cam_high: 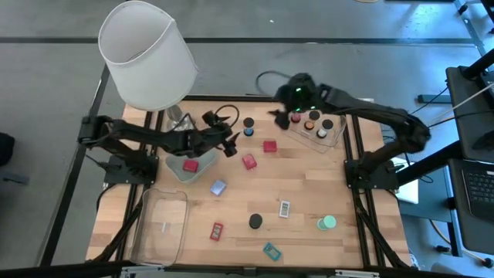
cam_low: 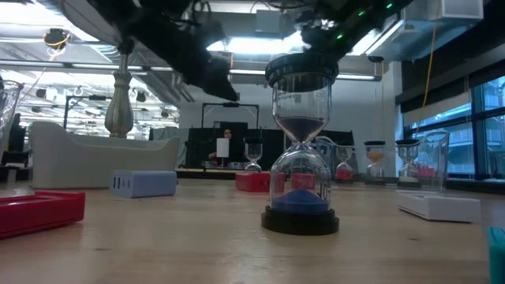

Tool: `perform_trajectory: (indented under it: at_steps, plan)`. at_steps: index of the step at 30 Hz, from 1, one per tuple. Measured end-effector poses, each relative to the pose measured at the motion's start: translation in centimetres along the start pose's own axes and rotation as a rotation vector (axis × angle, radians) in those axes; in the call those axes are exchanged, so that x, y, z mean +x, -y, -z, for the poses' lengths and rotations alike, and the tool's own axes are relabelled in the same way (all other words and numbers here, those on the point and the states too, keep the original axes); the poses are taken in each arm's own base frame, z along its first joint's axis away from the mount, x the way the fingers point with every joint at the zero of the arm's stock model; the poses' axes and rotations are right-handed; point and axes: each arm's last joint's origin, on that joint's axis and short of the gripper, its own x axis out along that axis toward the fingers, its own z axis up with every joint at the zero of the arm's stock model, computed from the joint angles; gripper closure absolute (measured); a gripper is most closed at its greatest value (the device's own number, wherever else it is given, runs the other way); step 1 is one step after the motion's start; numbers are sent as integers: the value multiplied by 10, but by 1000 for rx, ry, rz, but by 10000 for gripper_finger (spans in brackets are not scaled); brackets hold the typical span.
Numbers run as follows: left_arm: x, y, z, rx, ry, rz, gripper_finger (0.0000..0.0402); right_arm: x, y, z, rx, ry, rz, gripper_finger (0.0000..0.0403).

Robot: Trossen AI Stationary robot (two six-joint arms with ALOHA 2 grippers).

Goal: Pick & Place Office items
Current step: Put the top blue hourglass into the top transparent bin

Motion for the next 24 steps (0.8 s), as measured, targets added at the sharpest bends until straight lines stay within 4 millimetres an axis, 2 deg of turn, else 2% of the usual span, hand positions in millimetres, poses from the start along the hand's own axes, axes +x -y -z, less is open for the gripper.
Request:
perform_trajectory:
  at_steps: [5,9,12,16,24]
  plan:
    - [-21,-6,24,-76,-93,-21,71,45,-18,1,-123,28,-79,128]
    - [-30,-8,45,-131,-107,-84,71,71,-26,7,-195,25,-95,128]
    - [-34,-9,55,-151,-107,-110,71,84,-27,10,-243,28,-62,128]
    - [-34,-9,56,-156,-106,-117,71,97,-25,14,-283,25,-27,128]
    - [-34,-9,56,-152,-108,-110,71,118,-29,24,-248,40,-156,128]
